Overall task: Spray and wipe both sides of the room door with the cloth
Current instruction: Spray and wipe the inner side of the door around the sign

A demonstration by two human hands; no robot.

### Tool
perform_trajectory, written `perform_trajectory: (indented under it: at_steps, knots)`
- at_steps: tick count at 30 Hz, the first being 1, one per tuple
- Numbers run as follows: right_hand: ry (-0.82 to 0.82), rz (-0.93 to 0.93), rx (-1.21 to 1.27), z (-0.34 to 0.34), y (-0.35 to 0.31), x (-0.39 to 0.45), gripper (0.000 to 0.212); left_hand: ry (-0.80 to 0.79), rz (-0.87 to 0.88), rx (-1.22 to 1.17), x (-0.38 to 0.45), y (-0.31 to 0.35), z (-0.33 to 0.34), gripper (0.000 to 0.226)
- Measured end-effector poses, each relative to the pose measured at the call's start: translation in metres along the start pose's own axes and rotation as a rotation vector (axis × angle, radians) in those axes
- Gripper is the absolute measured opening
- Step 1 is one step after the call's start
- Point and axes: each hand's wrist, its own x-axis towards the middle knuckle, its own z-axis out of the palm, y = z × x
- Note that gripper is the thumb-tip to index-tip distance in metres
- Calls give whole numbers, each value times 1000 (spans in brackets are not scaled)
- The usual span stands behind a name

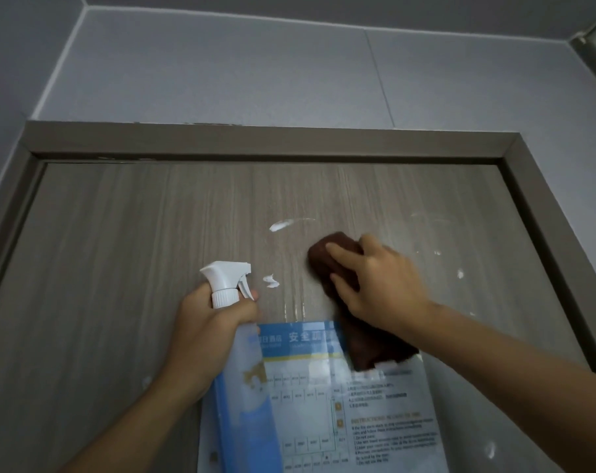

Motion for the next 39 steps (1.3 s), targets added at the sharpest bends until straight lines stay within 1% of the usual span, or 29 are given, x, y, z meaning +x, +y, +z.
perform_trajectory:
  at_steps: [3, 5, 6, 8, 9, 10, 11, 13, 14, 17, 19, 21, 23, 25, 27, 30, 33, 37, 39]
  knots:
    - [-78, -114, -26, 2, 5, -27, 54, 5, -3, -4, -1, 0, 1, 23]
    - [-78, -104, -74, -2, 14, -14, 54, 6, -6, -6, -1, -1, 2, 23]
    - [-52, -58, -104, -4, 18, 0, 53, 5, -7, -9, -1, -1, 2, 21]
    - [-19, 108, -123, -11, 23, 34, 52, 2, -13, -9, 0, -2, 2, 16]
    - [-27, 195, -114, -14, 25, 49, 50, 0, -15, -8, 0, -2, 1, 15]
    - [-27, 255, -98, -15, 23, 58, 47, -2, -15, -8, 0, -2, 1, 15]
    - [-21, 277, -89, -15, 20, 61, 44, -4, -13, -8, 0, -2, 1, 17]
    - [-17, 250, -56, -13, 9, 51, 43, -2, -6, 0, 0, -1, 0, 22]
    - [-19, 210, -31, -11, 3, 38, 45, 1, -4, 6, 0, -1, 1, 22]
    - [-52, 1, 12, -5, -7, -9, 53, 8, 4, 12, -2, 1, 2, 22]
    - [-107, -78, -17, -3, -3, -21, 54, 11, 2, 10, -3, 3, 2, 25]
    - [-121, -54, -46, -6, 5, -10, 55, 10, 3, 19, -4, 4, 2, 23]
    - [-81, 48, -62, -8, 10, 15, 55, 15, -1, 30, -4, 5, 2, 25]
    - [-75, 167, -59, -11, 10, 38, 53, 24, -12, 36, -4, 5, 3, 31]
    - [-63, 222, -57, -10, 3, 47, 50, 27, -21, 36, -5, 8, 4, 33]
    - [-67, 225, -45, -10, -7, 35, 50, 31, -38, 14, -10, 12, 2, 37]
    - [-91, 169, -30, -6, -10, 8, 55, 17, -44, 45, -22, 13, -3, 41]
    - [-102, 159, -19, -4, -9, -2, 57, -55, -39, 141, -42, 13, -2, 34]
    - [-109, 164, -20, -5, -9, 0, 57, -63, -20, 178, -48, 15, -1, 33]
